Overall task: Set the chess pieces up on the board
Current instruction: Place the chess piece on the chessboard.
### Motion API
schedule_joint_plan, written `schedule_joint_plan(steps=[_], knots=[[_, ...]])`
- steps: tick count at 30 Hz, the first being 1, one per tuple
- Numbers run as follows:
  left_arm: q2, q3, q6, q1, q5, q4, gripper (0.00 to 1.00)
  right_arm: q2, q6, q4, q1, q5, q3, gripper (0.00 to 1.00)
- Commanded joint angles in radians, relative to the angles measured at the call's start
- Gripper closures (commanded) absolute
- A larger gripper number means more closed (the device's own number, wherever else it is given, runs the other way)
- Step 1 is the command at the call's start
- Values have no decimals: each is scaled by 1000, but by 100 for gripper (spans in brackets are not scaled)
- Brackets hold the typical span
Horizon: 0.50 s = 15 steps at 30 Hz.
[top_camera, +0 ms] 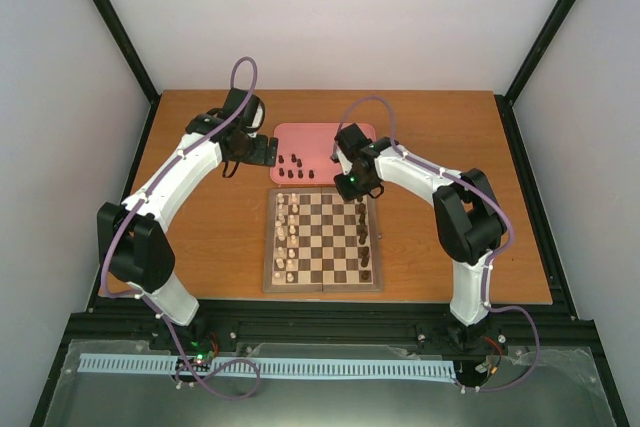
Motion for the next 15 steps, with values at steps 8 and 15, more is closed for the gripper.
schedule_joint_plan(steps=[8,15], knots=[[-24,3,-1,-6,7,13,0,18,-16,10,-4,18,-5,78],[-24,4,0,-7,8,14,0,1,-21,2,-4,16,20,62]])
